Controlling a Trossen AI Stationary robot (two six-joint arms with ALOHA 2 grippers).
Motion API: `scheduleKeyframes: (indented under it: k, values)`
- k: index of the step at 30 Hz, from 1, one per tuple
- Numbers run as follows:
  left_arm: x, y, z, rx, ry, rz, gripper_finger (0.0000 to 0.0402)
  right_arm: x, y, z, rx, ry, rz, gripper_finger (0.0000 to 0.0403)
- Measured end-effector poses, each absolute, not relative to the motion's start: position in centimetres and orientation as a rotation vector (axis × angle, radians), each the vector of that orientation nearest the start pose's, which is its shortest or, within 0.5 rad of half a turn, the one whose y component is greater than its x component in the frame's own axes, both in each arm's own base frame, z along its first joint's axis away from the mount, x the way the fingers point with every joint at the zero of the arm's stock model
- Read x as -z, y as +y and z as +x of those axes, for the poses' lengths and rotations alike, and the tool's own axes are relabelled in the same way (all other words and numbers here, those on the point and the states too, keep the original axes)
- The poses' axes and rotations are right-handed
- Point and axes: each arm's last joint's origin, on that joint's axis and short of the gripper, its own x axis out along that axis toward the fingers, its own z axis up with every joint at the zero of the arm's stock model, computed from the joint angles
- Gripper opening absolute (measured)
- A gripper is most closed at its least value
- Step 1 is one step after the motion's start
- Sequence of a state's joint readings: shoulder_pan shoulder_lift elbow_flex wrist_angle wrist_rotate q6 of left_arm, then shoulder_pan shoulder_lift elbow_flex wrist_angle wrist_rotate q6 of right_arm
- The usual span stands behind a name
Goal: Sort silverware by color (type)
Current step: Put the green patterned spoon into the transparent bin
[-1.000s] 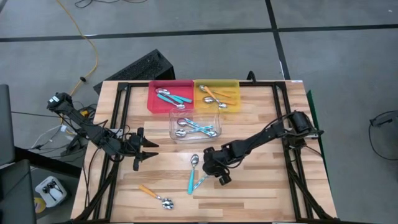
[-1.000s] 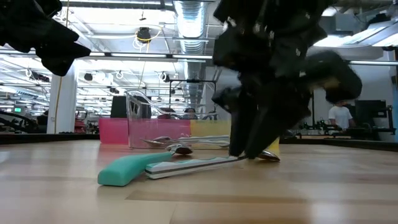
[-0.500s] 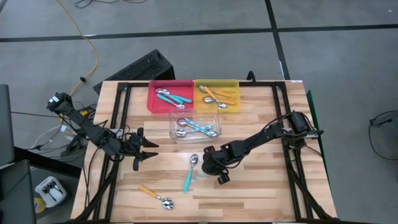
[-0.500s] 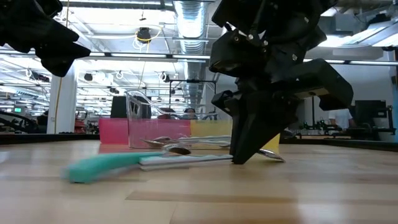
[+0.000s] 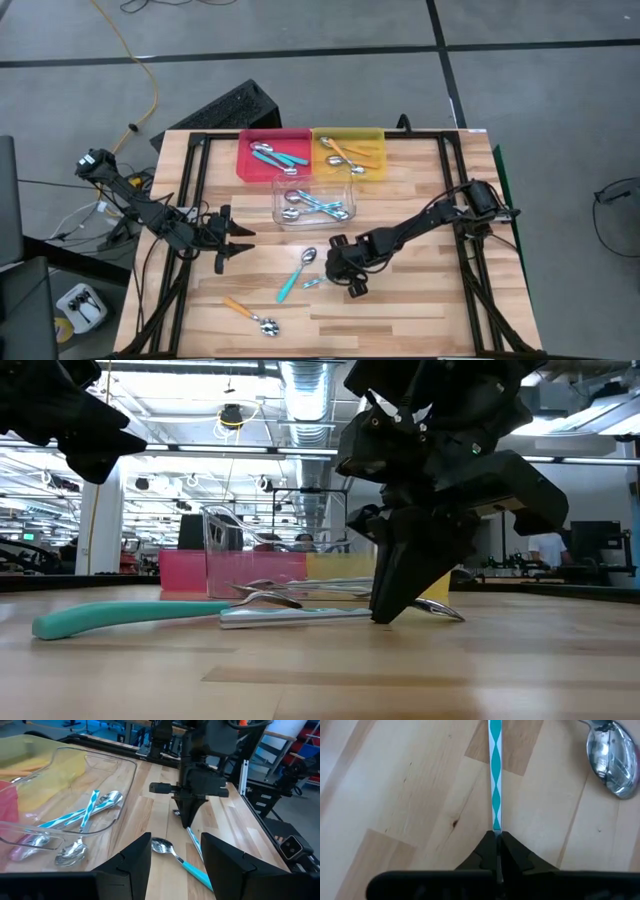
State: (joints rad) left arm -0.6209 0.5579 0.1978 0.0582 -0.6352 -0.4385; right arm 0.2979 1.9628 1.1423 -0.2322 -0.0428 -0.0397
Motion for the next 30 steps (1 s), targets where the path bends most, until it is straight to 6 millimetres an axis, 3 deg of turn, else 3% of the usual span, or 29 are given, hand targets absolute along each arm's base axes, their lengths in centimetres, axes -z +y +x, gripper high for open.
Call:
scheduleKeyframes:
  k: [30]
  values:
    - [-18.4,-6.3,11.8,-0.088,0.249,-0.234,0.0155,-19.0,12.0,34.3,-0.298,0.933,-0.069,0.0025]
